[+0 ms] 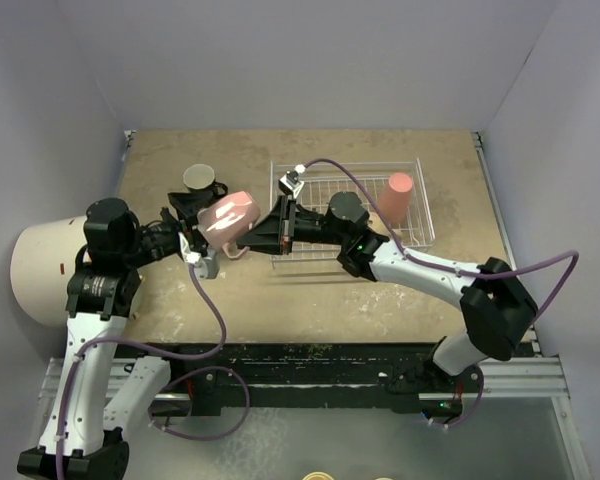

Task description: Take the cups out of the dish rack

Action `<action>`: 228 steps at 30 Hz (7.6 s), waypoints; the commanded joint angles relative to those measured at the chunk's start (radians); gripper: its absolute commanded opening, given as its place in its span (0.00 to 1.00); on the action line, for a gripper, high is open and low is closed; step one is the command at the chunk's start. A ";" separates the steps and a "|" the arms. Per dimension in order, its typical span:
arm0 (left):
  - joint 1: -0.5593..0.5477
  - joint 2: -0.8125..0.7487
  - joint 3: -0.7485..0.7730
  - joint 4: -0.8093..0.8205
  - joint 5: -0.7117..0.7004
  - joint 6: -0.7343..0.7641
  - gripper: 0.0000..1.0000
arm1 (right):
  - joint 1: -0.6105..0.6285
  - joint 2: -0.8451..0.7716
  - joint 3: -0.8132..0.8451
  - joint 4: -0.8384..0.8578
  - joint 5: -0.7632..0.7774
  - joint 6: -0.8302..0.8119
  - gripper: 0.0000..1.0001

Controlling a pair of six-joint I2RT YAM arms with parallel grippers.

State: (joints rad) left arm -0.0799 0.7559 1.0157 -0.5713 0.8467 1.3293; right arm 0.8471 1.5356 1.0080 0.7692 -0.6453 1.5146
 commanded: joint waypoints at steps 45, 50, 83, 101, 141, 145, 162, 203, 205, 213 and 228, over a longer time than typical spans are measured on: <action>-0.234 0.818 0.343 -0.540 -0.523 -0.362 0.00 | -0.525 -0.358 0.242 -1.449 0.541 -1.008 0.74; -0.235 0.888 0.303 -0.399 -0.580 -0.421 0.00 | -0.563 -0.367 0.232 -1.495 0.622 -1.043 0.77; -0.252 0.799 0.521 -0.514 -0.478 -0.546 0.94 | -0.576 -0.082 0.188 -1.305 0.651 -1.337 0.70; -0.261 0.707 0.615 -0.601 -0.422 -0.580 0.94 | -0.577 -0.124 0.272 -1.264 0.521 -1.322 0.70; -0.261 0.622 0.607 -0.615 -0.443 -0.568 0.94 | -0.773 -0.018 0.188 -1.139 0.220 -1.233 0.76; -0.261 0.603 0.594 -0.607 -0.457 -0.551 0.94 | -0.773 0.000 0.163 -1.155 0.120 -1.266 0.75; -0.261 0.601 0.580 -0.585 -0.443 -0.571 0.94 | -0.602 -0.090 0.072 -1.177 0.309 -1.258 0.71; -0.262 0.432 0.466 -0.426 -0.405 -0.428 0.99 | -0.408 -0.085 0.344 -1.152 0.441 -1.104 0.00; -0.261 0.365 0.405 -0.355 -0.387 -0.384 0.99 | -0.408 -0.092 0.388 -1.137 0.384 -1.054 0.00; -0.261 0.208 0.261 -0.167 -0.266 -0.256 0.99 | -0.382 -0.184 0.333 -0.816 0.084 -0.715 0.00; -0.261 0.110 0.114 0.212 -0.242 -0.139 0.98 | -0.163 -0.189 0.080 0.064 -0.015 -0.002 0.00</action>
State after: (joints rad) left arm -0.3367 0.9092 1.1530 -0.5129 0.5789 1.1419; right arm 0.6323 1.3468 1.0550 0.4282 -0.6395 1.3315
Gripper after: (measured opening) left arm 0.994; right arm 0.235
